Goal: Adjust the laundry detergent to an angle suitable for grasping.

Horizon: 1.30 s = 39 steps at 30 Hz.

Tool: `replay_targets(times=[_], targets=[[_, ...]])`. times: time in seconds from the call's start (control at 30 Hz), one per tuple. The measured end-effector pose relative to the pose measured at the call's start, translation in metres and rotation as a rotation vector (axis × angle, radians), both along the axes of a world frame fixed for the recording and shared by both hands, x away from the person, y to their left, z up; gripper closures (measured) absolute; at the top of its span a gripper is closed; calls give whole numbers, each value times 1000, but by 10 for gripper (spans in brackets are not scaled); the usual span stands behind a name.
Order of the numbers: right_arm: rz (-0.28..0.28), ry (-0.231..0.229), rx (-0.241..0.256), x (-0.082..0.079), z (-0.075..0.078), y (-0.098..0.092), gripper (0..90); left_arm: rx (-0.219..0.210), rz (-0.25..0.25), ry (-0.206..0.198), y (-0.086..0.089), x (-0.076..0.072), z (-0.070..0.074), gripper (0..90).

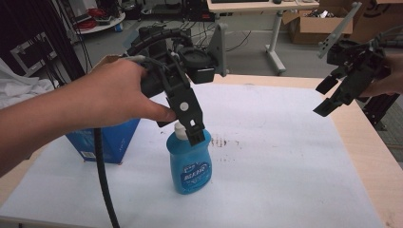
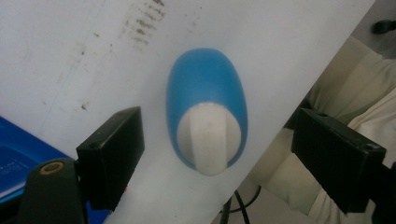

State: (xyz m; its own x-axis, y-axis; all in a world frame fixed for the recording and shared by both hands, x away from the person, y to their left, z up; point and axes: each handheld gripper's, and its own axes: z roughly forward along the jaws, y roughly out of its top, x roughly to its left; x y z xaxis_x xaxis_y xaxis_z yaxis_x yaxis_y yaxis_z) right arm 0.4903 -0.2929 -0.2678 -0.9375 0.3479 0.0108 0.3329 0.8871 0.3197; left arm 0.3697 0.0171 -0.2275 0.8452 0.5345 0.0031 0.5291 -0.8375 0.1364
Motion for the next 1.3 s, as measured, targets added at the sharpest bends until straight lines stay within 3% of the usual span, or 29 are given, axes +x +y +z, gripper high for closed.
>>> replay_targets(times=[0.3, 1.3], targets=[[0, 3, -1, 1, -1, 1, 170, 6, -5, 18, -4, 1, -17, 180], [-8, 12, -7, 0, -4, -2, 174, 40, -10, 43, -10, 6, -51, 180]])
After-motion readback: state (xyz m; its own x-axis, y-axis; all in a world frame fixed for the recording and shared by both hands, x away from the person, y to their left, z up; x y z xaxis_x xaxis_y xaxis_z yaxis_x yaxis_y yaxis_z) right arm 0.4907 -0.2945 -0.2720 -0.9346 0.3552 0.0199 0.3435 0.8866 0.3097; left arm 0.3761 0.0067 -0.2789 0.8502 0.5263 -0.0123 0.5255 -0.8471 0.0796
